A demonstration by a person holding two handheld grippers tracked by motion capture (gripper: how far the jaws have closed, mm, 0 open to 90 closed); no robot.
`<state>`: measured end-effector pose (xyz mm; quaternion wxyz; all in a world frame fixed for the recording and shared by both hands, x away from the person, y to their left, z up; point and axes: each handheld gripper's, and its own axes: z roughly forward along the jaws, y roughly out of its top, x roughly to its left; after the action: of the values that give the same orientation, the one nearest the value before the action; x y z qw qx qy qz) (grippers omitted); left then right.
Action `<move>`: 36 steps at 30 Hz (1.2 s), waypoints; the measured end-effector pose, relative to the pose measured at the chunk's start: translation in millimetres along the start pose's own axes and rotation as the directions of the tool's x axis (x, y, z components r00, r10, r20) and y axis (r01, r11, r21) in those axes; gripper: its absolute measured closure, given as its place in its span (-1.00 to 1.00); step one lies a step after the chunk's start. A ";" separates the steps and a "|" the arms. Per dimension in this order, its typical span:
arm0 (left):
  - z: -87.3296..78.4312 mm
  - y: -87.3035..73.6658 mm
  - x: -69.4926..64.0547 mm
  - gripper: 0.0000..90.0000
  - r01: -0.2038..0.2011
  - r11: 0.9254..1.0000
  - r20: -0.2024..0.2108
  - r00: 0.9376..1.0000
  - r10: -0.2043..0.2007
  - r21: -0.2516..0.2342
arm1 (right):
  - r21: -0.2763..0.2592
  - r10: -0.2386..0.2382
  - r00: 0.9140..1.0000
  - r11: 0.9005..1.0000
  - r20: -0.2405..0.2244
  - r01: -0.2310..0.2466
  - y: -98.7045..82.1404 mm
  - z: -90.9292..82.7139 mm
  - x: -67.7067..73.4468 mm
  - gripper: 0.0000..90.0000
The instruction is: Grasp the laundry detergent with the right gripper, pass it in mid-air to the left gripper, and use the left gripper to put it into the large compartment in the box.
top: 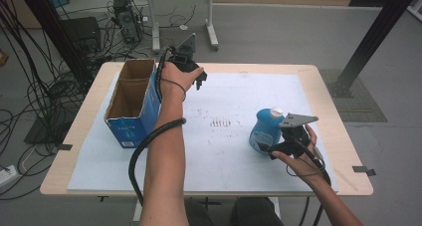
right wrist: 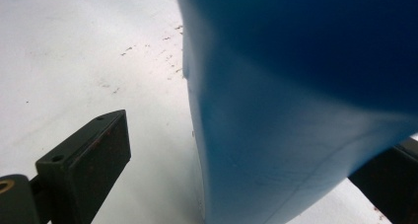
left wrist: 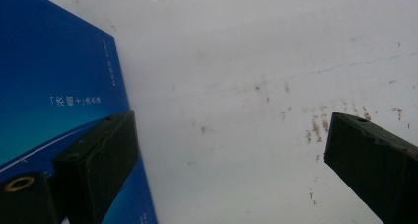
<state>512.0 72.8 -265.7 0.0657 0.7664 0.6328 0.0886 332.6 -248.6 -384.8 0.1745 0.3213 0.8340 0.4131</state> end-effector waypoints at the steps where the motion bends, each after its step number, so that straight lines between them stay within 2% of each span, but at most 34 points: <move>1: -0.2 0.1 -0.3 -0.85 0.000 1.000 0.000 1.000 0.000 0.000 | 0.000 0.003 1.000 1.000 0.001 -0.003 -0.1 -0.2 0.1 -0.95; 22: -0.3 2.0 -1.7 -0.85 -0.002 1.000 0.000 1.000 0.002 -0.004 | -0.005 0.016 1.000 1.000 0.005 -0.016 -2.1 0.1 -1.3 -0.95; 27: 1.0 2.7 -6.9 -0.85 -0.022 1.000 -0.011 1.000 0.022 0.005 | -0.007 0.019 1.000 1.000 0.006 -0.019 -3.1 0.7 -1.1 -0.95; 36: -0.6 3.9 -5.7 -0.85 -0.016 1.000 -0.005 1.000 0.016 -0.002 | -0.007 0.016 1.000 1.000 0.006 -0.016 -2.0 0.5 -1.3 -0.95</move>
<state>514.6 66.4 -264.6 0.0645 0.7712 0.6266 0.0916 333.1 -250.1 -386.7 0.1750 0.3285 0.8295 0.4164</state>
